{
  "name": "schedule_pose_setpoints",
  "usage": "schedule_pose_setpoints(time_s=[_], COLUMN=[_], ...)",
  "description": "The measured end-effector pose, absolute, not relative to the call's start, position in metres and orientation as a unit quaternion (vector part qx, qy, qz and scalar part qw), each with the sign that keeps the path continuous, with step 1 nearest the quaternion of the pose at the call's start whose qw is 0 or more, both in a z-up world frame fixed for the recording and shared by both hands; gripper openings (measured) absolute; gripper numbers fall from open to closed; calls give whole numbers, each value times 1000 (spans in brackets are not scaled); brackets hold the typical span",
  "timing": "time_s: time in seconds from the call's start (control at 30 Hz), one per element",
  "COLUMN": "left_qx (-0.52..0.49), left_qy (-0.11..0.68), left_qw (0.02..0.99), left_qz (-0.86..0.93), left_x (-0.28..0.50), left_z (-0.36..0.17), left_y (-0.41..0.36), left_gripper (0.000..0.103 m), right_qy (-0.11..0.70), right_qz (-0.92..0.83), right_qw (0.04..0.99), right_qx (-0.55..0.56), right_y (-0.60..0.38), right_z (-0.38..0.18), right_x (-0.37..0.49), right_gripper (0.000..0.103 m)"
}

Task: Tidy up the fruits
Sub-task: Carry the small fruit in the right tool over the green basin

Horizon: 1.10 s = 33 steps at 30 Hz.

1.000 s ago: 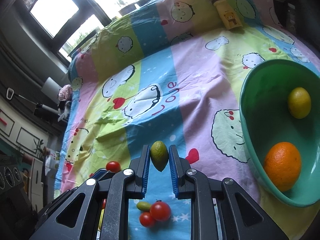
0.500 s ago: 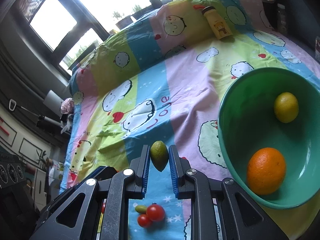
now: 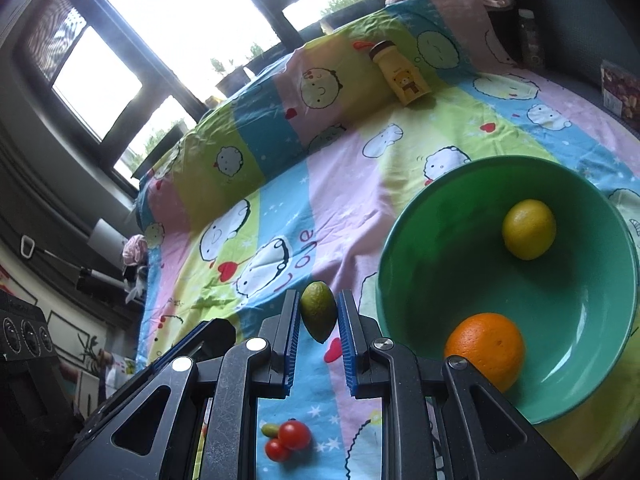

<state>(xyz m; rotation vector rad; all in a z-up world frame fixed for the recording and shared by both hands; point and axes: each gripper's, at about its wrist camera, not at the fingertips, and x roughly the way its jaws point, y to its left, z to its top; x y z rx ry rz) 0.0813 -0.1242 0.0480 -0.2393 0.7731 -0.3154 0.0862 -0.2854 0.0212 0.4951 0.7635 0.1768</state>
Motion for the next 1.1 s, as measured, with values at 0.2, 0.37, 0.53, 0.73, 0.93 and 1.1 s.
schedule_pose_setpoints(time_s=[0.2,0.37,0.53,0.73,0.93,1.1], left_qx=[-106,-100,-92,-92,-92,-87], left_qy=[369,367,366,370,375,384], left_qw=[908,906,905,898,891,885], left_qz=[-171,-187,-198,-218,-237,-248], left_x=[85,89,91,94,97,100], left_z=[53,55,55,54,52,47], left_y=[-143,-158,-171,-186,-200,-211], left_gripper=[18,18,18,18,18,18], right_qy=[352,340,333,328,323,319], right_qz=[49,24,11,-15,-47,-59], right_qw=[900,903,901,901,898,895], right_qx=[253,264,277,285,295,305], right_y=[-307,-325,-338,-352,-371,-382], right_z=[25,26,26,26,23,22], right_x=[79,73,70,65,58,55], right_gripper=[21,21,21,21,21,21])
